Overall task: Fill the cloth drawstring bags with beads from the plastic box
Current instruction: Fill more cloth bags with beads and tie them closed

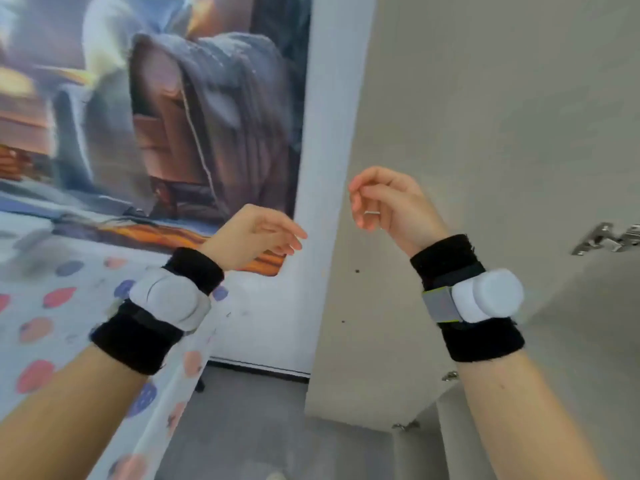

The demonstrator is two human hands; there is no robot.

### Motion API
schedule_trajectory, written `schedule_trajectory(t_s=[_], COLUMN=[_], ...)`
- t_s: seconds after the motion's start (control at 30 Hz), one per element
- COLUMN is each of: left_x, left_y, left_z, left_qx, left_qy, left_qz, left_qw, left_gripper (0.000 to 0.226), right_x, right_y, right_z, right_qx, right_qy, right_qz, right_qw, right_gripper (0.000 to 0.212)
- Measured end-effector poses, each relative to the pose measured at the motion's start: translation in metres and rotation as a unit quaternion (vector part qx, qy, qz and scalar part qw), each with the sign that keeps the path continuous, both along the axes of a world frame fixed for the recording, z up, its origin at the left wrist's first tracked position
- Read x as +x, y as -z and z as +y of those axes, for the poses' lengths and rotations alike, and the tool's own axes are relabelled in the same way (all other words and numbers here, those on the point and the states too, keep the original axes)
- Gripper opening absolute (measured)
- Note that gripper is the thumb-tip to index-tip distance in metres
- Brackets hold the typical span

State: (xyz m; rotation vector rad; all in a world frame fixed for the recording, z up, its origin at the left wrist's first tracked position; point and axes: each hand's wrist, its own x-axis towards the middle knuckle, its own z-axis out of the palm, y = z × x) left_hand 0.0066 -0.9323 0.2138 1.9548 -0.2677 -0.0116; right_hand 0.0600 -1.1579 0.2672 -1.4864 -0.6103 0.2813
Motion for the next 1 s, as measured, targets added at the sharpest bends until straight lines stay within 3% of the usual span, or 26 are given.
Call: schedule_trajectory(t_s=[0.2,0.4,0.67,0.73,0.83,0.9,1.0], left_x=[-0.124,-0.230,-0.291,-0.298,-0.302,-0.302,-0.299], left_y=[0.074,0.143,0.242,0.262,0.289,0.291,0.313], left_z=[0.117,0.213,0.308,0.332,0.372,0.373,0.390], left_qx=[-0.009,-0.067,-0.171,-0.195,-0.210,-0.222,-0.225], left_qy=[-0.216,-0.405,-0.502,-0.485,-0.481,-0.481,-0.475], left_qz=[0.068,0.120,0.242,0.269,0.320,0.335,0.365], left_qw=[0.974,0.904,0.812,0.809,0.789,0.779,0.768], left_gripper=[0.030,0.031,0.029,0.030,0.032,0.026,0.022], right_x=[-0.036,-0.078,-0.113,-0.120,-0.119,-0.119,-0.112], right_y=[0.079,0.140,0.245,0.283,0.335,0.351,0.383], right_z=[0.141,0.255,0.415,0.452,0.495,0.496,0.520], right_qx=[-0.080,-0.192,-0.365,-0.418,-0.557,-0.596,-0.613], right_qy=[-0.093,-0.160,-0.181,-0.161,-0.110,-0.120,-0.125], right_qz=[0.103,0.170,0.238,0.190,0.023,-0.026,-0.035], right_qw=[0.987,0.953,0.881,0.873,0.823,0.793,0.779], right_gripper=[0.031,0.021,0.019,0.013,0.031,0.038,0.045])
